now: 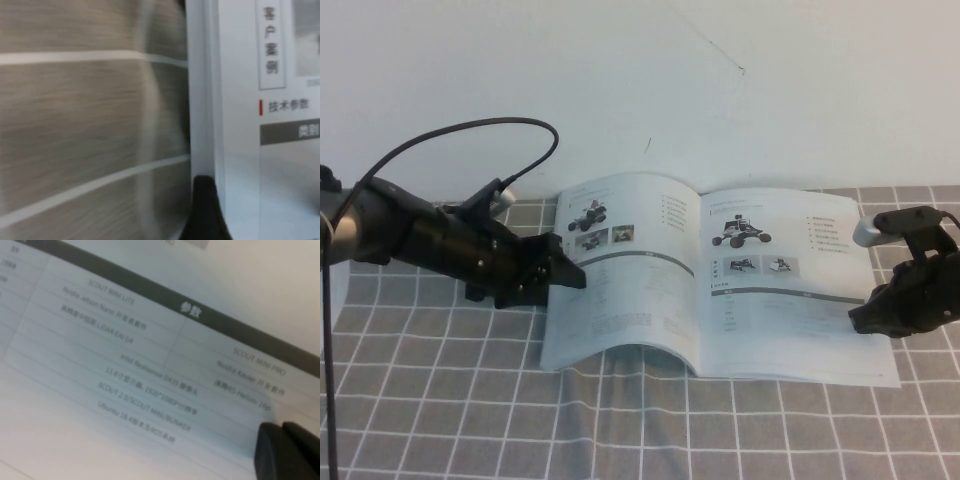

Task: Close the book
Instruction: 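Close the open booklet and leave it lying on the table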

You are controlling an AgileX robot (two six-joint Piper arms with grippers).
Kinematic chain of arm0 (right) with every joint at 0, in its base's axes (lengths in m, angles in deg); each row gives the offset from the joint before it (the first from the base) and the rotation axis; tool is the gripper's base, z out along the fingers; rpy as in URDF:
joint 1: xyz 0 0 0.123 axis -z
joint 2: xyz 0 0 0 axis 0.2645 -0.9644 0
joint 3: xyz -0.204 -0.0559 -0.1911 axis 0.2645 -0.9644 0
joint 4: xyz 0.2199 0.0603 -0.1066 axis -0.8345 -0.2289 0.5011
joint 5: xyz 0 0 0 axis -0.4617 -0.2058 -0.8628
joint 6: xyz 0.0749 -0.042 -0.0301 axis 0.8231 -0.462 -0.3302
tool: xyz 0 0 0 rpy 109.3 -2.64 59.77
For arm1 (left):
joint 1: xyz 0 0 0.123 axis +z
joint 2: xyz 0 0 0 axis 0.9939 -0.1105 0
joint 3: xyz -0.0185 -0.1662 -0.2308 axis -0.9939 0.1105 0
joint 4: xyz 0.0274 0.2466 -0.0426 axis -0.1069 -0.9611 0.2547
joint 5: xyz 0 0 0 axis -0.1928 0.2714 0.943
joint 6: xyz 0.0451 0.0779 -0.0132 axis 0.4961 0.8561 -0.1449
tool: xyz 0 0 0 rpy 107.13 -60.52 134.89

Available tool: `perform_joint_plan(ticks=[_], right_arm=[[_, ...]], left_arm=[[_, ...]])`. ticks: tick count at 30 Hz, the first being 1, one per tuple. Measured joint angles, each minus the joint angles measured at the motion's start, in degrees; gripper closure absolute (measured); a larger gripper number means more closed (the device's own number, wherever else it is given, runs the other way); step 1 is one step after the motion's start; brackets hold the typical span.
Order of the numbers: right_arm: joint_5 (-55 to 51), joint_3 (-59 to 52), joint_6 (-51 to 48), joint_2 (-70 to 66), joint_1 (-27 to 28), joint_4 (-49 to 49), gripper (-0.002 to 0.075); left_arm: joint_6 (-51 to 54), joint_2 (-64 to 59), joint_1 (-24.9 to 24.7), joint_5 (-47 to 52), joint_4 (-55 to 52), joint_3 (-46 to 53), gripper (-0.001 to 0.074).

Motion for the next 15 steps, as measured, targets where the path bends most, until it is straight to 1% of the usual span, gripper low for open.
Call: perform_joint_plan(ticks=[6, 15], right_arm=[[-0.26, 0.22, -0.04, 0.00, 0.13, -0.56, 0.0729], [-0.60, 0.22, -2.14, -0.02, 0.12, -1.04, 0.0729]], left_arm=[[7.66, -1.11, -1.31, 5.27, 15.51, 0.10, 0.0286], [15.48, -1.11, -1.81, 11.41, 32.29, 0.10, 0.0286]])
